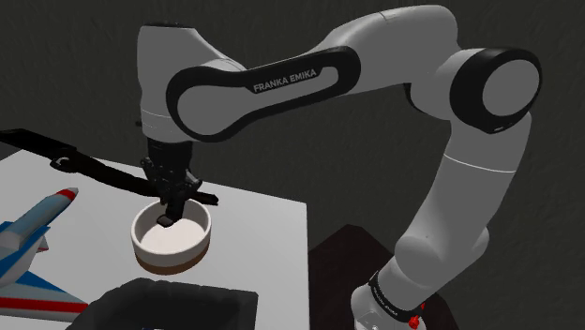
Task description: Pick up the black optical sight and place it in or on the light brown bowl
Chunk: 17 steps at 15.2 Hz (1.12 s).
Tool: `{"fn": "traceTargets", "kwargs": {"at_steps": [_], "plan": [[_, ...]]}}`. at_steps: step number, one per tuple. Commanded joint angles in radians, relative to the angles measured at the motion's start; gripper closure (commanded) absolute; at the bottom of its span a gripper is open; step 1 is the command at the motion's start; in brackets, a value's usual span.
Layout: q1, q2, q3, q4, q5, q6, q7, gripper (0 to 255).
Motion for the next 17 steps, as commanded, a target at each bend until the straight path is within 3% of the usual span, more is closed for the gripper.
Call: {"fn": "traceTargets", "kwargs": {"at_steps": [1,7,15,16,17], "plan": [[0.007,0.014,-0.008,-0.011,-0.014,0.020,0.007,255],[0.033,0.063,-0.038,-0.051,-0.062,0.092,0.033,255],[0.033,0.063,-0.038,-0.051,-0.062,0.092,0.033,255],[0.033,0.063,-0.038,-0.051,-0.062,0.092,0.033,0],[0.033,0.063,-0.038,-0.051,-0.062,0.092,0.033,0]]}}
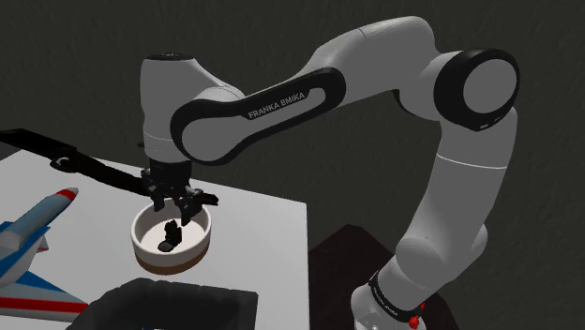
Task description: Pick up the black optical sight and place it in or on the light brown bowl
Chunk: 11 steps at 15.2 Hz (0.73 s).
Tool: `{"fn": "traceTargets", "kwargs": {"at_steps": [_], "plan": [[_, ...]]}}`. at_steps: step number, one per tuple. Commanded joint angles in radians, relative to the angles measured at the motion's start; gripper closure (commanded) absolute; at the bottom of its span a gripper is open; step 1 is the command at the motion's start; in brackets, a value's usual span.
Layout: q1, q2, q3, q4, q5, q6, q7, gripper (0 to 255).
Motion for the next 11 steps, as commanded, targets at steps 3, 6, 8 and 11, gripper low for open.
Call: {"fn": "traceTargets", "kwargs": {"at_steps": [3,6,8,11], "plan": [[0.000,0.000,0.000,0.000,0.000,0.000,0.000,0],[-0.022,-0.035,0.022,0.033,0.035,-0.056,-0.023,0],[-0.038,-0.062,0.037,0.068,0.062,-0.108,-0.041,0],[-0.037,-0.062,0.037,0.068,0.062,-0.108,-0.041,0]]}}
